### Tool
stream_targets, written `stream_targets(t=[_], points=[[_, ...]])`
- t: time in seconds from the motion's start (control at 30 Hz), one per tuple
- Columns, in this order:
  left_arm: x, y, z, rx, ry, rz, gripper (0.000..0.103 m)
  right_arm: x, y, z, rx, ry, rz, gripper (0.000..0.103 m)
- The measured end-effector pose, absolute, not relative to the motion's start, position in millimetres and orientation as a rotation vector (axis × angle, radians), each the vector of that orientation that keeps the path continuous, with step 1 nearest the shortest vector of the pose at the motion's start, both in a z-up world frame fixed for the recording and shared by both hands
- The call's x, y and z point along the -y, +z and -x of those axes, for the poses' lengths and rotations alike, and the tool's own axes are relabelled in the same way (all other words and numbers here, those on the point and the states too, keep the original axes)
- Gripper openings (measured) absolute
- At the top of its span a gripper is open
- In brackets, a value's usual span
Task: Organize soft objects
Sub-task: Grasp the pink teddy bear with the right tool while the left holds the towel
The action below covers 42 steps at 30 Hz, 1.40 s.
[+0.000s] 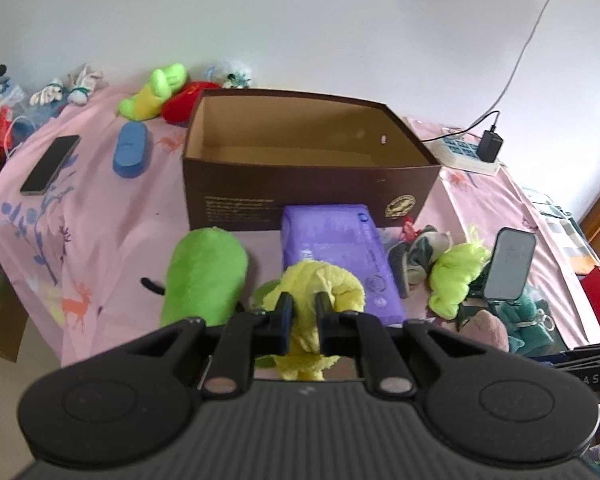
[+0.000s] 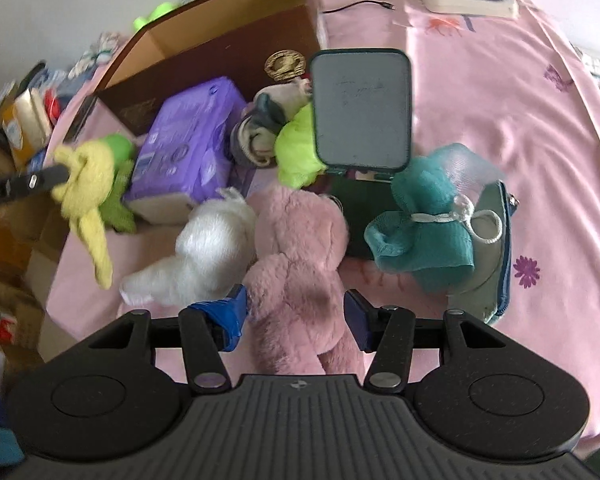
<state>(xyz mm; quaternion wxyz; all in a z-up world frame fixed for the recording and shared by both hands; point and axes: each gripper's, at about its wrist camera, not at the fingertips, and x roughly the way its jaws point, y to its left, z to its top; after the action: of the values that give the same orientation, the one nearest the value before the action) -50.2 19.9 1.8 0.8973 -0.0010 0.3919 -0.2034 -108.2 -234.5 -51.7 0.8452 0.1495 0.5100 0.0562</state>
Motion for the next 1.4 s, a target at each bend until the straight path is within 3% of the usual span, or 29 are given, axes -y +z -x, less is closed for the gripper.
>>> stream_targets(t=[0.27,0.8,1.13,1.23,1.3,1.4], points=[[-6.4,1.8,48.6,-0.818,-0.444,0.0,0.009,216.9,-42.0,111.5,-1.029,0.134,-0.03,0.037],[-6.6,1.2,54.7,-0.822,-0.413,0.017,0.01,240.5,-35.2,107.7,-1.066,0.166,-0.008,0.036],[2.2,-2.1,52.4,-0.828,-0.414,0.011,0.01,240.4,-59.4,108.9,-1.097,0.182,-0.064,0.036],[7.4,-3.5,50.1,-0.833,-0.42,0.003,0.01,249.2,-74.7,107.4,-1.113,0.177,-0.187,0.031],[10.6,-3.2,48.4,-0.832,-0.426,0.0,0.01,250.8,-80.2,107.8,-1.116,0.173,-0.217,0.02],[14.3,-1.9,46.3,-0.83,-0.437,-0.001,0.01,256.4,-78.9,108.7,-1.116,0.173,-0.255,0.017]])
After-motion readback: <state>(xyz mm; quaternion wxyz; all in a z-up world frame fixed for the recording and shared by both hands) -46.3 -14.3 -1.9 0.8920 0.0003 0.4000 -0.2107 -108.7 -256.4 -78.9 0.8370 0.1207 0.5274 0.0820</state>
